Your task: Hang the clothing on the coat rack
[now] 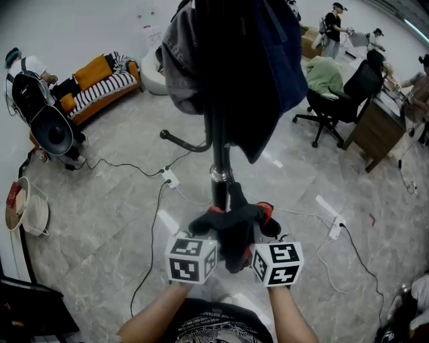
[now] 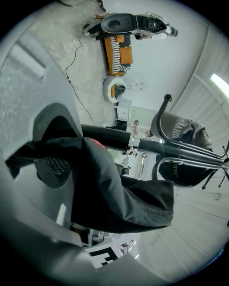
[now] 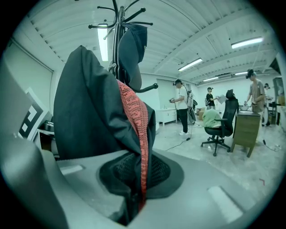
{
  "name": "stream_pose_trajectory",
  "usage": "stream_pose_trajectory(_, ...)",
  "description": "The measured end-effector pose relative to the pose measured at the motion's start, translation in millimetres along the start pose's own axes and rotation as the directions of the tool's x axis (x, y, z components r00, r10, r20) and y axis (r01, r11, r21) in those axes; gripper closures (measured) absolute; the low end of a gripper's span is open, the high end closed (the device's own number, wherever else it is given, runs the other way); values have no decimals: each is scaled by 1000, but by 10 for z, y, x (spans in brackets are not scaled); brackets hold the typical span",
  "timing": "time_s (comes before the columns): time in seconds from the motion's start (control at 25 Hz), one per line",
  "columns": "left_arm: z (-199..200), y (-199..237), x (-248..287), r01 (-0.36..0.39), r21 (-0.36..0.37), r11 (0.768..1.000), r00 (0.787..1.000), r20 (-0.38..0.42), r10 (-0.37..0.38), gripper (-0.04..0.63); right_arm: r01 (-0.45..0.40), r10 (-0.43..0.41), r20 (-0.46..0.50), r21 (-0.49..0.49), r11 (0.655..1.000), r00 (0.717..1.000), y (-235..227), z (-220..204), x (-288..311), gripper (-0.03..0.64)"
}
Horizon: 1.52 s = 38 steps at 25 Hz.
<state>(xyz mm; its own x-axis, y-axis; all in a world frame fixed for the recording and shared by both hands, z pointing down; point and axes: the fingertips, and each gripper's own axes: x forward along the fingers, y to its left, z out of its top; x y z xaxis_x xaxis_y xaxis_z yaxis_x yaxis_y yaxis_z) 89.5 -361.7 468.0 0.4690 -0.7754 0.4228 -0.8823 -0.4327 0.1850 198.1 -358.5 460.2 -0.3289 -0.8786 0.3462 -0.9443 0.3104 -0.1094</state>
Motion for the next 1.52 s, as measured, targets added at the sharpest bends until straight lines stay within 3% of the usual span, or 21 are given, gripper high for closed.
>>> stream_pose_trajectory(1.52, -429, -316, -429, -5, 4, 1000, 999, -38, 5, 549, -77, 75, -35, -48, 996, 997, 379, -308, -470, 555)
